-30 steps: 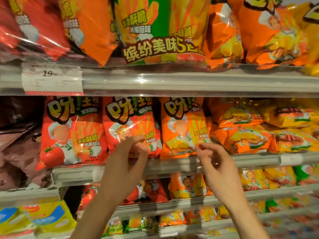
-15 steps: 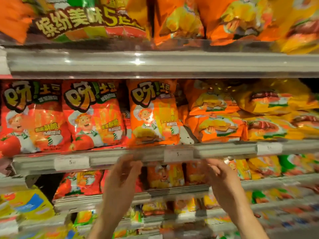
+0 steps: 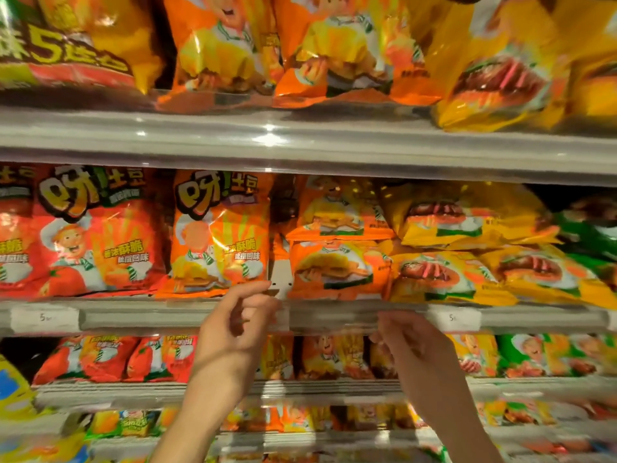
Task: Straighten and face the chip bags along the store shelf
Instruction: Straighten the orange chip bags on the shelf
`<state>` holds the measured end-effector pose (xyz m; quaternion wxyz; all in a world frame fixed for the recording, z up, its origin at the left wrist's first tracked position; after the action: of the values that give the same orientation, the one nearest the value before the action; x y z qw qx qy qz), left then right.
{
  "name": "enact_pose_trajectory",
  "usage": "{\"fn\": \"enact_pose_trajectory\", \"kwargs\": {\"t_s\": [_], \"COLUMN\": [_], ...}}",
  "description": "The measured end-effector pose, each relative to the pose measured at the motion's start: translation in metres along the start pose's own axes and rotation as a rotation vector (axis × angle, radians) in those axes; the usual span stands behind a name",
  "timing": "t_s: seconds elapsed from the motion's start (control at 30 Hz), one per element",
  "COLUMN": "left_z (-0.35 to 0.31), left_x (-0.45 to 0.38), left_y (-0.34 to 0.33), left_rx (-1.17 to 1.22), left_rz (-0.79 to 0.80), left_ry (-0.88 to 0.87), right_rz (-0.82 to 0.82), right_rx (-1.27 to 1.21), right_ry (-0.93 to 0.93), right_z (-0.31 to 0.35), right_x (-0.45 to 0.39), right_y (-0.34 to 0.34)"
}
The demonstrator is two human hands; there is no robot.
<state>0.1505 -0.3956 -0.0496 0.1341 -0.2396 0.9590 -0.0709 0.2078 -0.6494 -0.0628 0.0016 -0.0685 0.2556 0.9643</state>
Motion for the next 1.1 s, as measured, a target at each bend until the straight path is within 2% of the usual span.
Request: {"fn": "enact_pose_trajectory", "kwargs": {"t_s": [0.23,0.3,0.4,0.47,0.6,0.77,0.97,1.1], "left_z": [-0.033,-0.04,-0.048,-0.048,-0.047,-0.039,-0.045,-0.052], "left_x": [-0.031,-0.044,-0.069,-0.085,-0.107,-0.119,-0.121,-0.108], "left_y": [-0.019,-0.026,-0.04,-0.052,-0.076,-0.093,-0.078,-0.063], "left_rx": [-0.119,-0.203,-0.395,-0.481,-0.618,-0.656,-0.451,-0.293], "left_rz": [0.077,0.105,0.166,0.211,0.237,0.284,0.209,0.285], "left_ry": [-0.122,-0.166,-0.236,-0.23,-0.178,-0.08,-0.092,-0.118], "right_rz": [-0.051,-0.153,-0.39,-0.403,-0.244,-0.189,-0.195,-0.183], "right_rx": [0.185,0.299,0.512,0.574,0.751,0.82,0.722,0.634], "right_ry": [0.245,0.403,0.675,0.747,0.642,0.552,0.445,0.385], "right_z": [0.048,0.07,0.108,0.125,0.132,0.12,0.113,0.119], "right_x": [0.003,0.0,-0.006,-0.02,-0.052,-0.062,-0.067,-0.068], "right_y": [0.019,0.023,0.024,0.023,0.011,0.007,0.021,0.024]}}
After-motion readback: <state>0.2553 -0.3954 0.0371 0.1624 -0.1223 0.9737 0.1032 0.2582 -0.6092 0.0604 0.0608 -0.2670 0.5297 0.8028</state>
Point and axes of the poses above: each hand's wrist, its own x-axis away from the middle knuckle, its own y-axis out of the back of the hand, z = x × y, the point moved 7 cm from there along -x, towards the middle knuckle, and after that the axes turned 11 degrees about x, right-handed, at the moved point
